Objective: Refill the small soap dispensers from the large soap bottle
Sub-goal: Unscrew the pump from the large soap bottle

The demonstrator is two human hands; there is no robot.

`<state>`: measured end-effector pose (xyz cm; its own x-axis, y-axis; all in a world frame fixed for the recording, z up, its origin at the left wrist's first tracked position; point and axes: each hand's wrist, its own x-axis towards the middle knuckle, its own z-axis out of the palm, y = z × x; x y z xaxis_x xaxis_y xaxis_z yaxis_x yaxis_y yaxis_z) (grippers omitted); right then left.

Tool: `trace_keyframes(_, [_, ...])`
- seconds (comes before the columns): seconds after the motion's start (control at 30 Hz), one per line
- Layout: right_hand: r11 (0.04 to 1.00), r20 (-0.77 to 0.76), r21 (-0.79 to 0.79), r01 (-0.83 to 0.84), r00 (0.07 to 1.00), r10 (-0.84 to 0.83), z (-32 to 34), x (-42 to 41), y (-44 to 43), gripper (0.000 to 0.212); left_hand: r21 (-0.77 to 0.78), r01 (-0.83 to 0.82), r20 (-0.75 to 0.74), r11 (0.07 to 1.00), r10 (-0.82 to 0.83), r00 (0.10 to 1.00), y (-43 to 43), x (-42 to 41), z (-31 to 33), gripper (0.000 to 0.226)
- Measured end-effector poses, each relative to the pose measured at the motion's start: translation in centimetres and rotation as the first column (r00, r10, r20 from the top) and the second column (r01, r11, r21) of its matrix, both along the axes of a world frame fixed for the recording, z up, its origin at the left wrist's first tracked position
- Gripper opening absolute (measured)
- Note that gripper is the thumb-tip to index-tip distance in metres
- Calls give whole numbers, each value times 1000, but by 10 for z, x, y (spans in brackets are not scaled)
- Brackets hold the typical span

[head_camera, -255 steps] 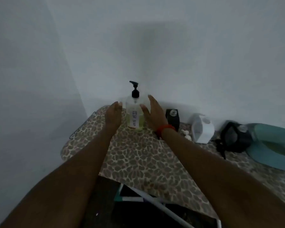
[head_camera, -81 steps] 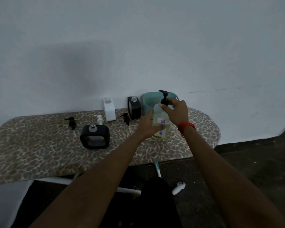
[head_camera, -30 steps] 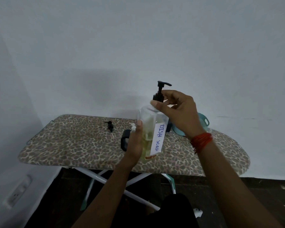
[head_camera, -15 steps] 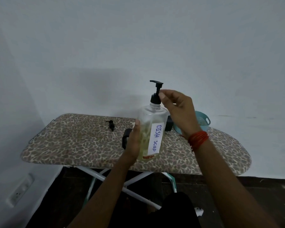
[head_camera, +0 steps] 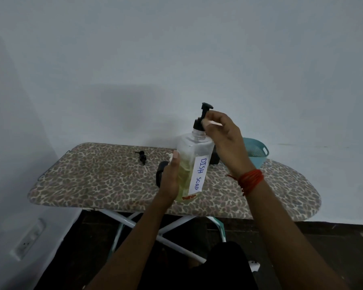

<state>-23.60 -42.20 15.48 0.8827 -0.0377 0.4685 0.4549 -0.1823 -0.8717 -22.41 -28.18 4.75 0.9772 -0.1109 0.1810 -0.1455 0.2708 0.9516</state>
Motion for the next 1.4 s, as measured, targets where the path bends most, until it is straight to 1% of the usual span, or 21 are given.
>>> trace_keyframes(0.03, [997,44,-30,71,997,-70,-3,-2,5,42,19,-25,12,999,25,1000,-1,1,-1,57])
trace_keyframes(0.1, [986,127,-75,151,982,-140,-8,-4,12,60,31,-37,16,999,37,999,-4,2,-4,69])
trace_keyframes(0.13, [984,149,-72,165,977,-153,-8,-4,14,67,27,-30,20,999,29,999,-6,1,-4,72])
trace_keyframes(0.2, [989,133,-37,140,982,-134,-5,-1,15,71,29,-29,38,999,27,999,-7,0,-4,67])
trace_keyframes(0.3, [1000,11,-8,4,1000,-4,0,4,14,63,20,-27,32,999,27,999,-5,0,-6,55])
trace_keyframes(0.37, [1000,-44,-10,-27,999,26,1,8,14,48,21,-22,27,1000,21,999,-3,0,-8,57])
trace_keyframes(0.4, [1000,-30,-13,-7,1000,6,1,8,15,39,23,-19,27,1000,18,999,-1,1,-9,57])
trace_keyframes(0.47, [999,26,-6,51,998,-51,0,7,15,32,0,-23,6,1000,23,1000,0,-1,-11,54])
trace_keyframes(0.53, [999,45,-5,47,998,-46,-1,6,14,23,-26,-33,-11,999,33,999,2,-3,-15,51])
trace_keyframes(0.6, [1000,44,-9,13,999,-12,-2,3,13,27,-30,-35,-2,999,35,999,3,-4,-21,46])
trace_keyframes(0.67, [999,59,44,28,998,-30,4,1,13,35,-12,-35,11,999,35,999,5,-5,-27,43])
trace_keyframes(0.73, [995,102,86,56,993,-65,14,0,12,33,14,-21,50,1000,20,999,6,-6,-35,38])
trace_keyframes(0.83, [996,171,47,76,982,-83,33,0,7,23,-52,-18,1,998,18,1000,10,-3,-53,37])
trace_keyframes(0.9, [998,198,28,48,979,-53,42,1,4,21,-32,-12,-11,999,12,1000,12,0,-63,39])
trace_keyframes(0.97, [999,212,7,37,977,-38,49,2,4,23,6,24,19,1000,-24,1000,15,0,-71,36])
trace_keyframes(1.0, [999,221,-3,46,974,-44,52,3,4,25,18,23,-1,1000,-23,1000,16,-1,-74,34])
trace_keyframes(1.03, [998,231,-11,61,971,-57,54,4,4,27,16,17,-46,1000,-16,999,17,-2,-76,35])
trace_keyframes(1.1, [995,237,-18,102,967,-95,58,6,3,29,20,20,-120,1000,-18,993,19,-3,-81,47])
trace_keyframes(1.23, [984,246,-83,157,960,-133,61,7,1,28,46,42,-109,998,-37,993,20,-6,-83,48])
trace_keyframes(1.33, [988,226,-69,135,967,-116,59,8,3,23,34,14,-114,999,-10,993,21,-3,-84,51])
trace_keyframes(1.4, [985,236,-72,157,962,-137,57,9,4,23,47,20,-89,999,-15,996,21,0,-86,51])
